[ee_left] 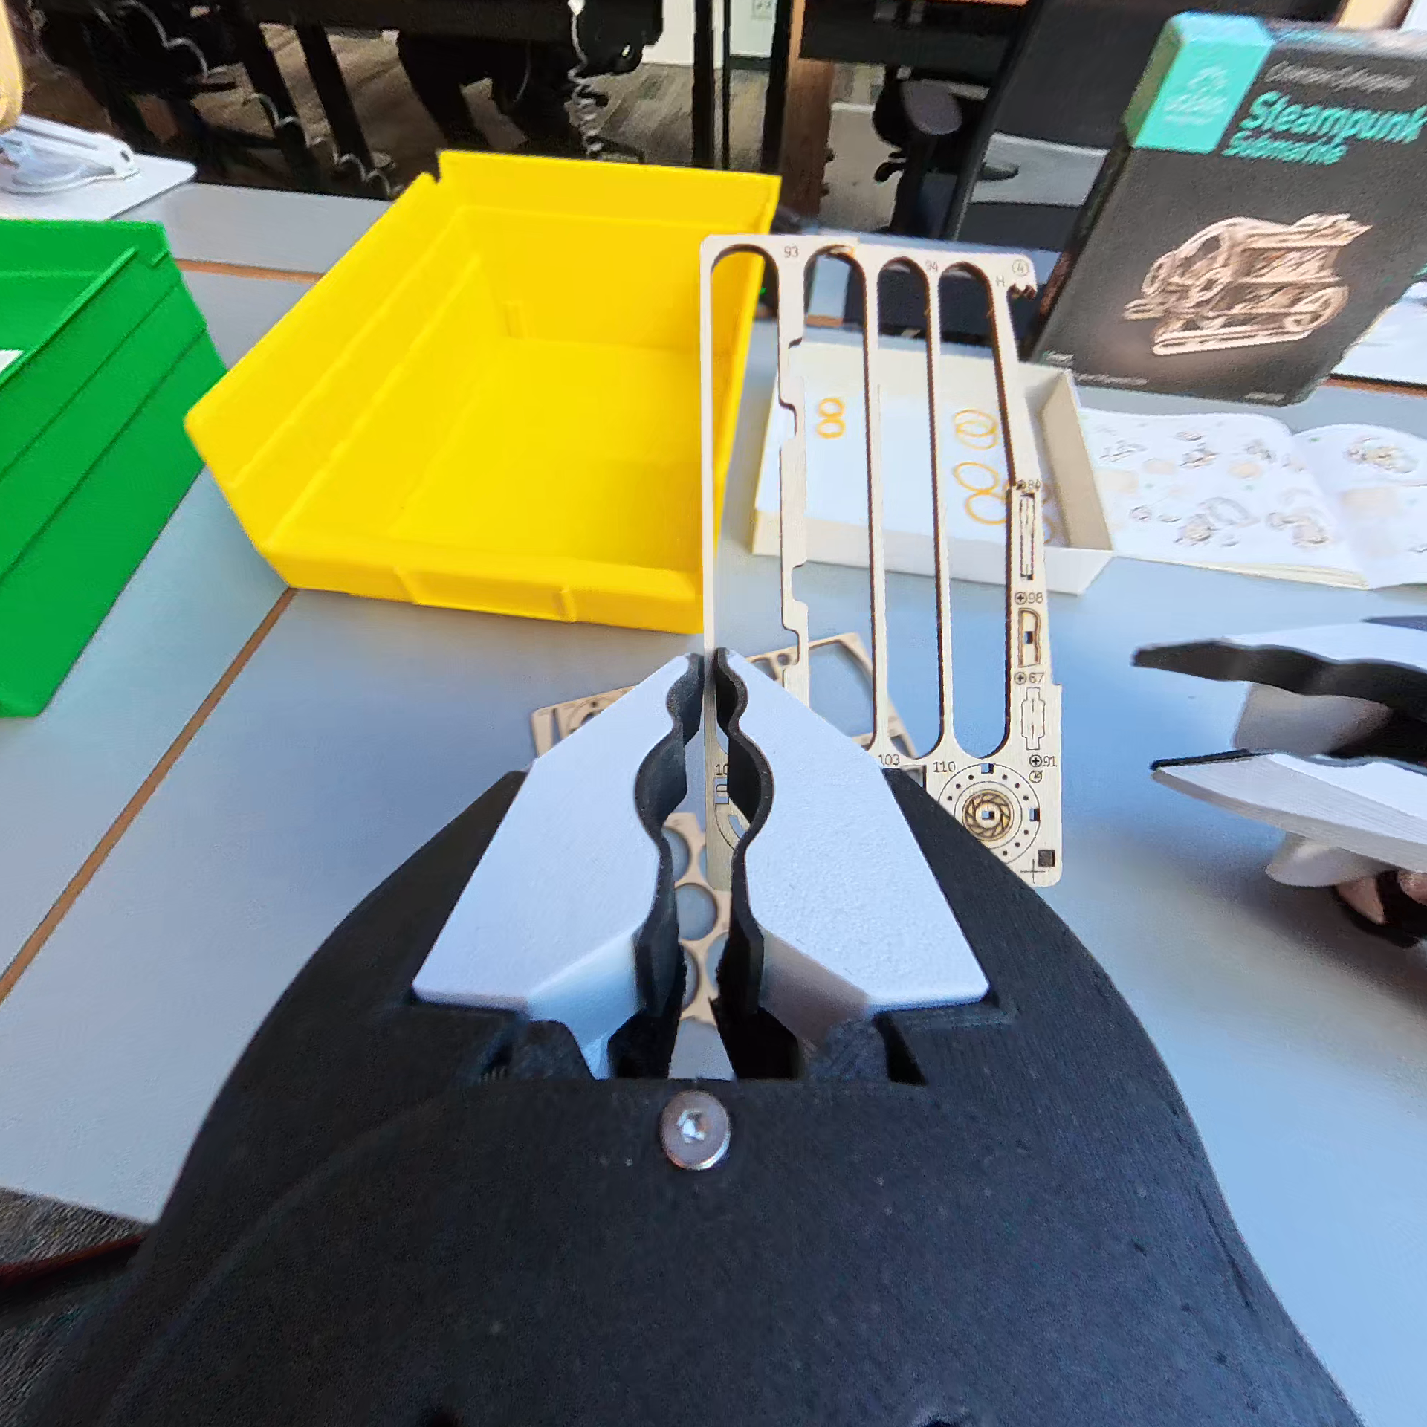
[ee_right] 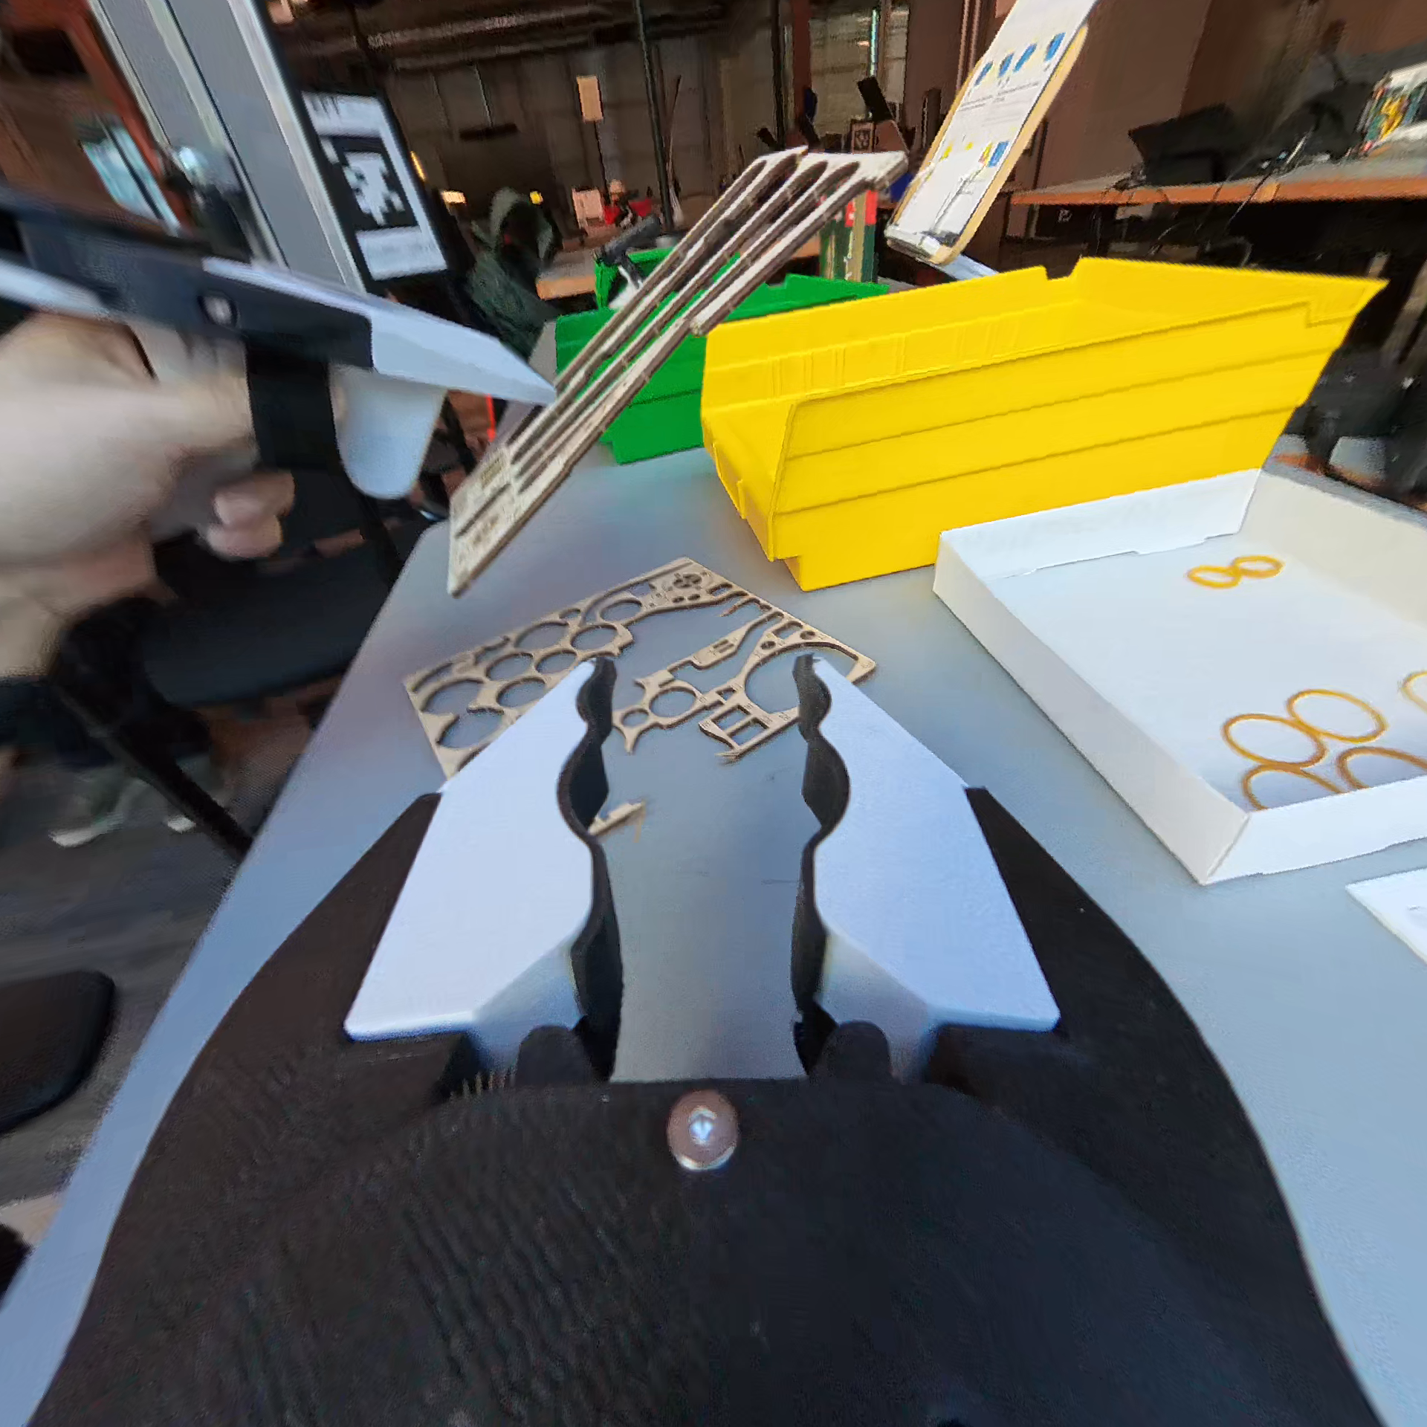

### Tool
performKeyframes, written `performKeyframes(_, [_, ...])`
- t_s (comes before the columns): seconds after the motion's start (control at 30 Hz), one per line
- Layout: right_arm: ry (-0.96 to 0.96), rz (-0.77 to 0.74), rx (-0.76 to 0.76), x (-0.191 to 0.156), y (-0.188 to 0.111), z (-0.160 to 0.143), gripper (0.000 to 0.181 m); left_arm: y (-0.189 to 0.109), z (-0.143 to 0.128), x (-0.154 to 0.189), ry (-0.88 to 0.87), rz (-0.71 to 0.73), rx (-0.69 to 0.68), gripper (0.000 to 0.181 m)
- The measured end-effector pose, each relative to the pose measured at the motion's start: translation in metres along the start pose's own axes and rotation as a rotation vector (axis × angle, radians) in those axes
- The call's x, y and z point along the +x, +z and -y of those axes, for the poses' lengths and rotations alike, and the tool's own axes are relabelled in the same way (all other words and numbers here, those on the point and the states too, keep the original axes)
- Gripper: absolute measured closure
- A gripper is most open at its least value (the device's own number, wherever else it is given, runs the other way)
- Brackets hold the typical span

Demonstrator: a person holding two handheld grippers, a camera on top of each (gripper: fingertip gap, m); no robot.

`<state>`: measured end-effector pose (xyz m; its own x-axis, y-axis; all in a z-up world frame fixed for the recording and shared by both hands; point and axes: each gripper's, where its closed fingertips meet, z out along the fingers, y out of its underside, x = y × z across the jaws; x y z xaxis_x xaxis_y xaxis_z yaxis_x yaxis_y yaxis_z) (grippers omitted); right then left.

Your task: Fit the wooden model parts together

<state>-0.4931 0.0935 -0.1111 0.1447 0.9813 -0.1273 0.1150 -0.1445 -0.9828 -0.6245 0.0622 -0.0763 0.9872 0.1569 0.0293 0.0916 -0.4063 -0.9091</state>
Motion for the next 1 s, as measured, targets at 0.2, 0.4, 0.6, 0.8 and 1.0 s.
performKeyframes(0.2, [0.359, 0.141, 0.157, 0.004, -0.015, 0.040, 0.122, -0.001, 0.008, 0.027, 0.019, -0.009, 0.065, 0.180])
performKeyframes(0.4, [0.502, 0.194, 0.139, 0.008, -0.019, 0.043, 0.121, -0.003, 0.014, 0.038, -0.010, -0.023, 0.108, 0.180])
performKeyframes(0.6, [0.601, 0.386, 0.082, -0.030, -0.010, 0.037, 0.144, 0.001, 0.015, 0.052, 0.006, -0.030, 0.118, 0.180])
performKeyframes(0.8, [0.524, 0.310, 0.007, -0.033, -0.001, 0.022, 0.150, 0.003, 0.017, 0.064, 0.022, -0.045, 0.126, 0.180])
performKeyframes(1.0, [0.575, 0.353, 0.028, -0.026, -0.008, 0.022, 0.180, 0.003, 0.016, 0.075, 0.027, -0.083, 0.129, 0.180])
